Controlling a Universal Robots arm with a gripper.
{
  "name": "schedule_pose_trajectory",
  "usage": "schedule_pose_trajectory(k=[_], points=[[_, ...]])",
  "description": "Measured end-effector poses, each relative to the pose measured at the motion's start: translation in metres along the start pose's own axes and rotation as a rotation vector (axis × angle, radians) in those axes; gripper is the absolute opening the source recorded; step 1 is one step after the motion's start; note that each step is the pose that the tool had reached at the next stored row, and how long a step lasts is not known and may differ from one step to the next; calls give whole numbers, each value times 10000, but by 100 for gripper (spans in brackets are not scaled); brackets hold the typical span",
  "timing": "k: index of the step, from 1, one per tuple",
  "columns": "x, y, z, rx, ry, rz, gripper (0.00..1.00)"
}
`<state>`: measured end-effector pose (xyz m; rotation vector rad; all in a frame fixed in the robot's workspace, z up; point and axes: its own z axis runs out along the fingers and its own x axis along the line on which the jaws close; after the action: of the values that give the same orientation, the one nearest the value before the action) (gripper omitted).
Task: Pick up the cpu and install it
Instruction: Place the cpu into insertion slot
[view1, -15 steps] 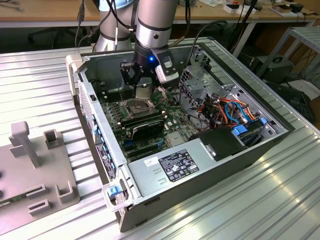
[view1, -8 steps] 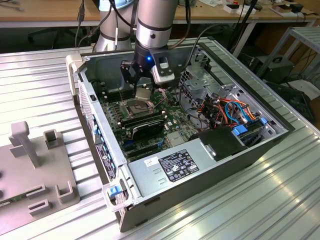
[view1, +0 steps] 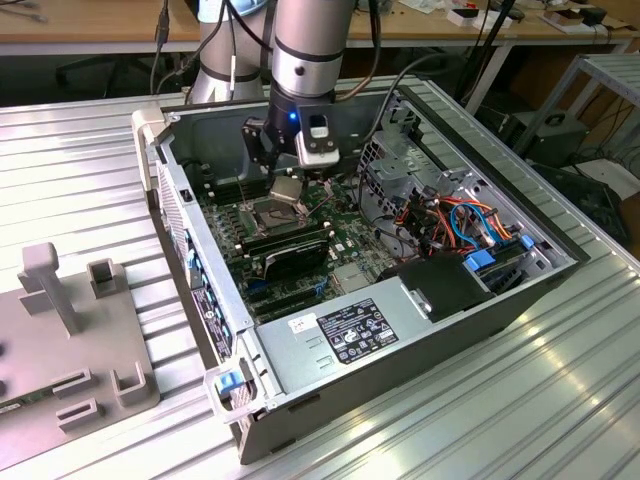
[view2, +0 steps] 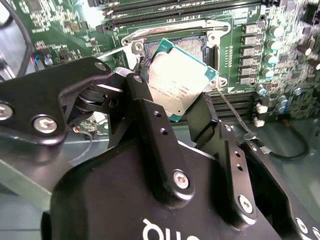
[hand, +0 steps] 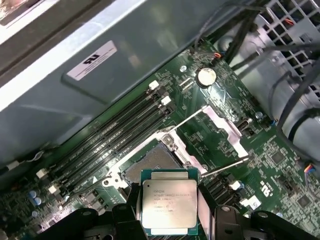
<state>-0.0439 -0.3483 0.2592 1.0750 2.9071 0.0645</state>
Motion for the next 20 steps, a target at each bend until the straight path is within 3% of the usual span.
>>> schedule_pose_trajectory(k=[9,17,20], points=[[0,0,2,41,-89,1686,55],[0,0,2,42,-93,1736,55],[0,0,3,55,-120,2234,55]])
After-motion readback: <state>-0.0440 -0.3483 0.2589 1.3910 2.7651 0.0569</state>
